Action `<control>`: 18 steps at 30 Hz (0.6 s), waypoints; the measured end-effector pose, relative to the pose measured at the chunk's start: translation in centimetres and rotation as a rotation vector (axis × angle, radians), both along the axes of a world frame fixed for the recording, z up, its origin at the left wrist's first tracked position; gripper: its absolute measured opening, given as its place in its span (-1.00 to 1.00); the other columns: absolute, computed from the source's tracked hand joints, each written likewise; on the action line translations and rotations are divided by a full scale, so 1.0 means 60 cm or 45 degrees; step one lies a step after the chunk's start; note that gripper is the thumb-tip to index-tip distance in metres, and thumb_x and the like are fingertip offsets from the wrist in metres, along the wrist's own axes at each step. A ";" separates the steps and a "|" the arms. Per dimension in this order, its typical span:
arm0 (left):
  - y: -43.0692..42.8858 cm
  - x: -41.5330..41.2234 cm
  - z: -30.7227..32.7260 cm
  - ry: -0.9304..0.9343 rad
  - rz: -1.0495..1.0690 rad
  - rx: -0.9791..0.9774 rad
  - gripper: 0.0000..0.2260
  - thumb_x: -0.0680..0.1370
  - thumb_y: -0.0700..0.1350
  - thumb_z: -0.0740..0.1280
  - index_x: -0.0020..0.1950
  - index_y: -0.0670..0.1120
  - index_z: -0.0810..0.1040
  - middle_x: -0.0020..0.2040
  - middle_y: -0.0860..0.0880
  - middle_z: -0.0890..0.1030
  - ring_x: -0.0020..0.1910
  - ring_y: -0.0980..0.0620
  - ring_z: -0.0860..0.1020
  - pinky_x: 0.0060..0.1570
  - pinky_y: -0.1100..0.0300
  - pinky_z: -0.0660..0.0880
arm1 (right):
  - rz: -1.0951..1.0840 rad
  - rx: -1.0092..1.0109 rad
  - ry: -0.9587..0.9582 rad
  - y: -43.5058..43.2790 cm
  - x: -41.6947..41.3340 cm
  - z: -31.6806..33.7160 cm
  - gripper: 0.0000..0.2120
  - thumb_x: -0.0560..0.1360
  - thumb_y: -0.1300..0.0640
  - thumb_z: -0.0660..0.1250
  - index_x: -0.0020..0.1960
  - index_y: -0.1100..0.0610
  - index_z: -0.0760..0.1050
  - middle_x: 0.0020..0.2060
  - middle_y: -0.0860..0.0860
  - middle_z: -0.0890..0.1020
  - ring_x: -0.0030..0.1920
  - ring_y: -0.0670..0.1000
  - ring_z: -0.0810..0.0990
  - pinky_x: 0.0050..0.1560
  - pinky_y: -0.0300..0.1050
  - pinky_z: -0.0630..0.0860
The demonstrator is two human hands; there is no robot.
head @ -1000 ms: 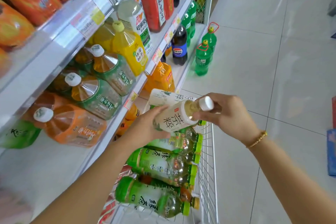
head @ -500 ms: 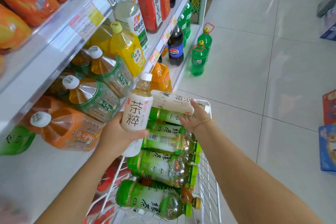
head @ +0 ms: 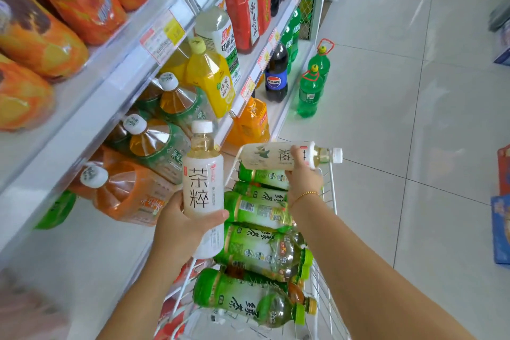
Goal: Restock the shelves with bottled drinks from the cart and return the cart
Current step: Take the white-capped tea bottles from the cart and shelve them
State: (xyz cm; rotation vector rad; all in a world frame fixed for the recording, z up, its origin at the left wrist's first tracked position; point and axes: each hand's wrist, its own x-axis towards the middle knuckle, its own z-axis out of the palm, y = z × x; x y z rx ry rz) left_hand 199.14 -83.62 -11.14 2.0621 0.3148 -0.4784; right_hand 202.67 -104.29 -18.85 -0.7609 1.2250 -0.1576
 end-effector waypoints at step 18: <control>0.056 -0.189 0.468 -0.534 0.294 -0.163 -0.49 0.18 -0.21 0.61 0.07 -0.03 0.55 -0.04 0.04 0.65 -0.20 0.31 0.60 -0.33 0.44 0.49 | 1.040 -0.771 -1.197 0.052 -0.184 0.629 -0.71 0.28 0.25 0.48 -0.02 0.17 0.54 -0.32 -0.21 0.67 -0.31 -0.27 0.60 -0.30 -0.44 0.48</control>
